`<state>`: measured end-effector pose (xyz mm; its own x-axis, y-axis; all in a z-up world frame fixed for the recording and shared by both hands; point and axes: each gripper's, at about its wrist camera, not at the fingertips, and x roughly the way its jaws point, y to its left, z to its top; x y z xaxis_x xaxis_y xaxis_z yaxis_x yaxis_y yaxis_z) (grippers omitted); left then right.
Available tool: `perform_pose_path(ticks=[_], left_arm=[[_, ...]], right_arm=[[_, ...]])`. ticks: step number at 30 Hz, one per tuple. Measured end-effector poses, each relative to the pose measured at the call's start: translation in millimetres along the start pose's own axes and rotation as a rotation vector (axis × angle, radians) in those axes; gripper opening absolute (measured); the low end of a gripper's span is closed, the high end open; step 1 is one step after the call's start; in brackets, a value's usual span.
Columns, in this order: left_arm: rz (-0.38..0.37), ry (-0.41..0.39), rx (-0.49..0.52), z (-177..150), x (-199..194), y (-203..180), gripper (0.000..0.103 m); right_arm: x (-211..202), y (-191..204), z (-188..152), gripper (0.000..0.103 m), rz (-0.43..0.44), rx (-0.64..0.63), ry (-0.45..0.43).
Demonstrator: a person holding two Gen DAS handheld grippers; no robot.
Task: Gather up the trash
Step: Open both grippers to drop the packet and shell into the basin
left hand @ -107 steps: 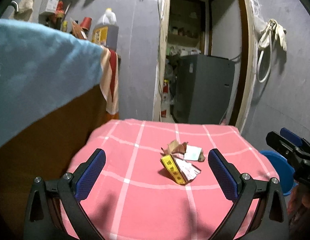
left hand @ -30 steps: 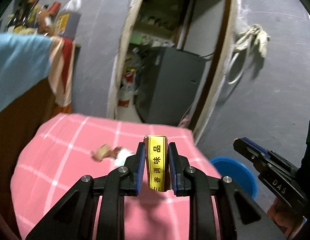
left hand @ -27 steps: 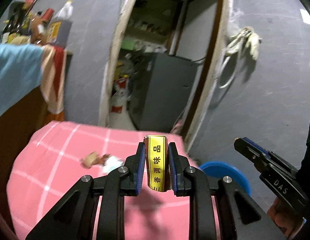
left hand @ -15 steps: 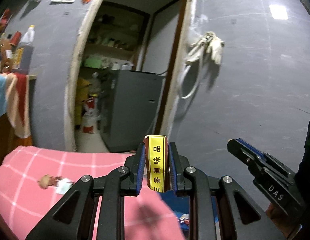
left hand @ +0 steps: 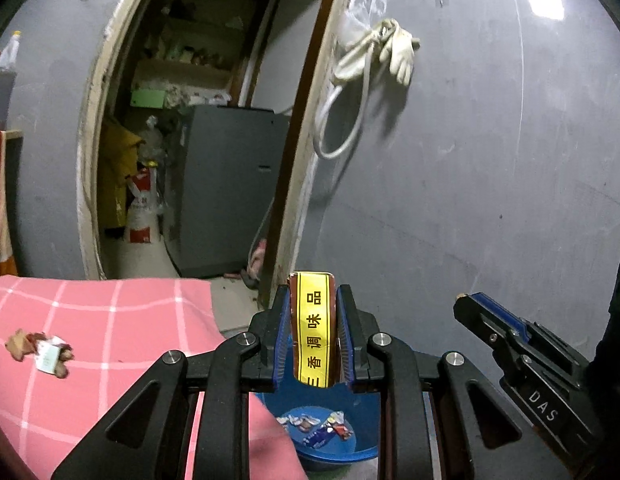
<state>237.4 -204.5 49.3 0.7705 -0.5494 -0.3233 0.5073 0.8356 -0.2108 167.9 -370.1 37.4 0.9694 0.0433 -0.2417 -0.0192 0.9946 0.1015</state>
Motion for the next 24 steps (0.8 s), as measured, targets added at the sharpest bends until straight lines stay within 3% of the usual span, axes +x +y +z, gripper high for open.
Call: perform_pose_path(ticks=[11,24], left_arm=[[-0.017,0.179,-0.025,-27.3,67.1,3.9,0.019],[0.018,0.317,-0.030,-55.9,104.3,18.3,0.019]], right_arm=[[29.4,-28.5,-31.2,0.018,-0.046,0.060,0.130],[61.4,-44.8,-53.7,0.019,-0.054,0.128,0.265]])
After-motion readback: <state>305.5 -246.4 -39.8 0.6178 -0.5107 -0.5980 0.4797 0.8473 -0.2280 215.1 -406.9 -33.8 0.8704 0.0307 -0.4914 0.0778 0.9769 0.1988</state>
